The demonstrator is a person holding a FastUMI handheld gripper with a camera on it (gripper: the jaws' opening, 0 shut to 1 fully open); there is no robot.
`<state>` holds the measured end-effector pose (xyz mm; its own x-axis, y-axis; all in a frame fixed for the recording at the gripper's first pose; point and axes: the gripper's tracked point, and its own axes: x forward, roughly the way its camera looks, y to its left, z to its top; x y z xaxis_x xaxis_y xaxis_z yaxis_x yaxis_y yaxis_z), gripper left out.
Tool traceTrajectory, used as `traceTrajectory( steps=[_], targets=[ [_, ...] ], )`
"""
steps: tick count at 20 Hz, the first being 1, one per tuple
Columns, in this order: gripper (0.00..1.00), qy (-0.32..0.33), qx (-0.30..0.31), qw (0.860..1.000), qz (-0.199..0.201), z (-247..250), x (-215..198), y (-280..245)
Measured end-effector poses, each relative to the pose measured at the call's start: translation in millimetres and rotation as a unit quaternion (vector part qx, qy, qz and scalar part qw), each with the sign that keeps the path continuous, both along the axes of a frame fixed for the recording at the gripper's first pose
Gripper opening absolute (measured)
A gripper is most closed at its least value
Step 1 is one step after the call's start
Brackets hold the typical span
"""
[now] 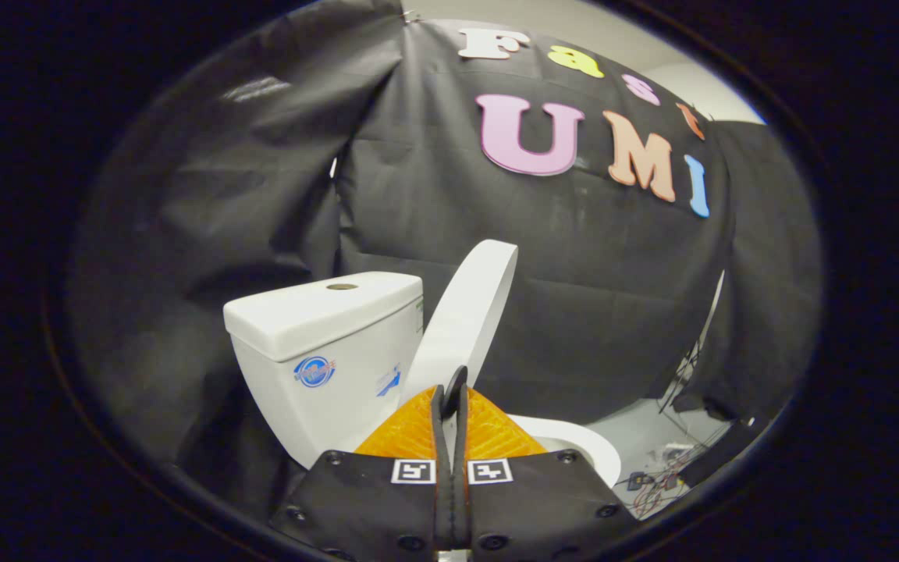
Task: Open the toilet lid.
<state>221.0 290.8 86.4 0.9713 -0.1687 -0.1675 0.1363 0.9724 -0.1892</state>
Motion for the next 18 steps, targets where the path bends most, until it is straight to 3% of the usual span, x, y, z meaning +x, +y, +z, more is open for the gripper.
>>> traceTrajectory(
  steps=[6,14,18],
  targets=[
    [0.01,-0.023,-0.047,0.999,-0.003,5,13,33],
    [0.01,-0.022,0.003,0.999,0.029,3,26,63],
    [0.02,-0.027,-0.001,0.999,0.038,5,26,68]
  ],
)
